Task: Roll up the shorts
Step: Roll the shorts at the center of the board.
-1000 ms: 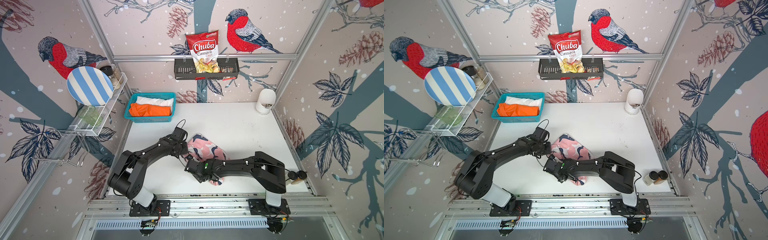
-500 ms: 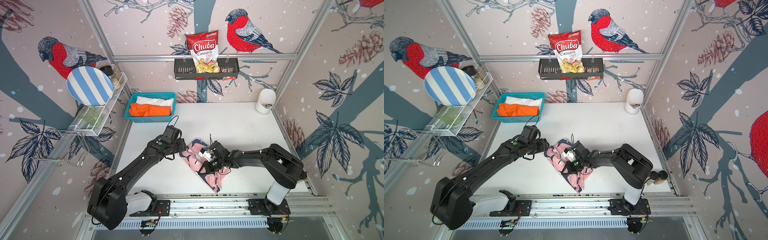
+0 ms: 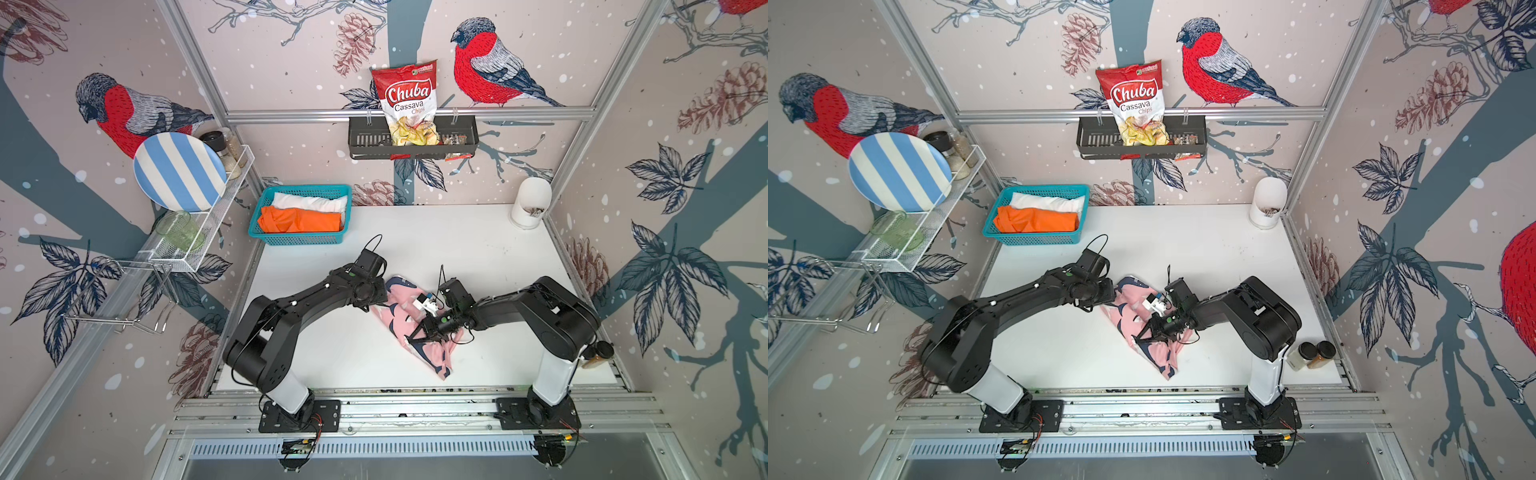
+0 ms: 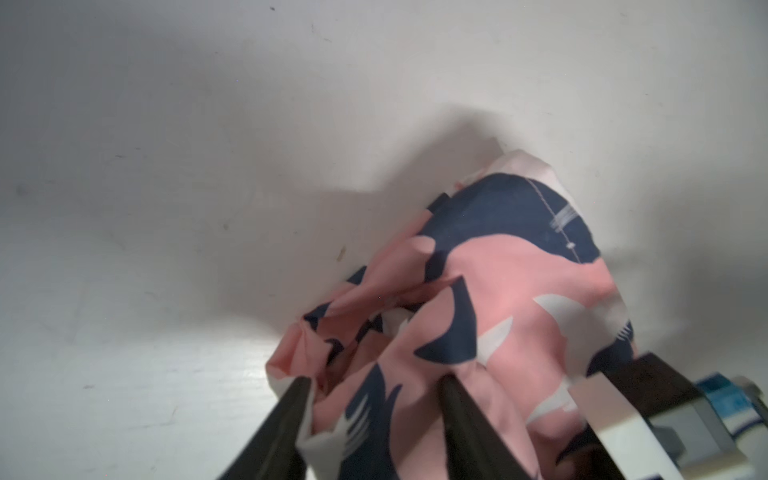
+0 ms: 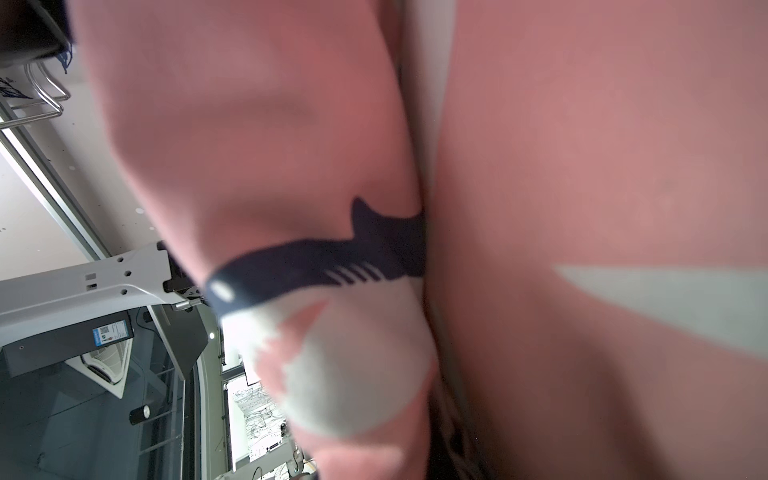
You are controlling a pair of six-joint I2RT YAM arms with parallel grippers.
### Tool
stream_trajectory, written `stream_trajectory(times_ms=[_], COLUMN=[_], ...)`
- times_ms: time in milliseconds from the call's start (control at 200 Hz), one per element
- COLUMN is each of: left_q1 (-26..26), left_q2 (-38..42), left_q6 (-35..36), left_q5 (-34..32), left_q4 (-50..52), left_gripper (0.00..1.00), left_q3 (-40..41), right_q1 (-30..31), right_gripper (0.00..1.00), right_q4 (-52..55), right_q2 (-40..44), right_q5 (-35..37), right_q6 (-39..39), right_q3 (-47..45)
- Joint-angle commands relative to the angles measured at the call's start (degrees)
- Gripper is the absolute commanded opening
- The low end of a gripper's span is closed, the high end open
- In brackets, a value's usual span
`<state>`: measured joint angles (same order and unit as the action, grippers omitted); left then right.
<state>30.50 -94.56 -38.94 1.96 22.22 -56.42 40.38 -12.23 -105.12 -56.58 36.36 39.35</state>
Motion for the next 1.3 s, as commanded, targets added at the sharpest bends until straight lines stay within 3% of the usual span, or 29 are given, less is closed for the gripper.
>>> stream_trajectory(times_ms=[0, 55, 155, 240, 410, 615, 740, 855, 930, 1025, 1075, 1135, 1296], left_q1=[-1.7, -2.3, -3.6, -4.8, -7.1, -7.4, -7.2, -7.1, -7.1, -7.1, -7.0, -7.0, -7.0], left_q2=[-5.0, -6.7, -7.2, -6.0, -4.0, -2.9, -2.8, -2.3, -2.4, -2.7, -2.8, -3.0, -2.7], left_q6=[1.9, 2.6, 3.5, 4.0, 5.2, 5.3, 5.4, 5.7, 5.7, 5.8, 5.7, 5.8, 5.6], left_q5=[-2.7, -2.5, -2.0, -2.0, -2.0, -0.2, 1.1, 1.4, 1.8, 2.2, 2.4, 2.7, 3.1], left_q4=[-0.3, -0.5, -1.3, -1.6, -0.9, -0.9, -0.7, -0.3, -0.3, -0.5, -0.6, -0.6, -0.7], left_gripper=[0.12, 0.00, 0.00, 0.00, 0.00, 0.00, 0.00, 0.00, 0.00, 0.00, 0.00, 0.00, 0.00], left_q3=[-0.4, -0.4, 0.5, 2.2, 4.1, 4.3, 3.4, 3.0, 2.9, 2.7, 2.8, 2.8, 2.9], right_q1=[0.1, 0.1, -0.2, -0.4, -1.4, -1.8, -0.7, 6.4, 14.2, 22.7, 26.0, 29.6, 35.6], right_gripper=[0.19, 0.22, 0.37, 0.41, 0.39, 0.58, 0.62, 0.70, 0.76, 0.81, 0.86, 0.99, 1.00], right_q4=[9.0, 10.3, 12.6, 14.0, 16.5, 22.7, 33.8, 44.9, 50.5, 55.7, 58.0, 61.3, 65.8], right_q2=[1.7, 3.0, 5.9, 8.9, 17.3, 26.9, 34.5, 38.7, 35.8, 26.5, 20.6, 12.7, -4.6], right_q5=[6.2, 7.0, 9.4, 10.9, 14.4, 19.9, 32.4, 51.2, 63.7, 73.7, 77.3, 81.1, 90.8], right_q6=[-4.3, -4.9, -5.5, -5.7, -4.4, -2.9, -2.5, -2.7, -3.1, -4.5, -6.0, -7.6, -12.6], right_q3=[0.0, -0.4, -1.6, -3.5, -8.5, -12.3, -7.6, 3.2, 11.7, 21.7, 26.9, 33.2, 45.7])
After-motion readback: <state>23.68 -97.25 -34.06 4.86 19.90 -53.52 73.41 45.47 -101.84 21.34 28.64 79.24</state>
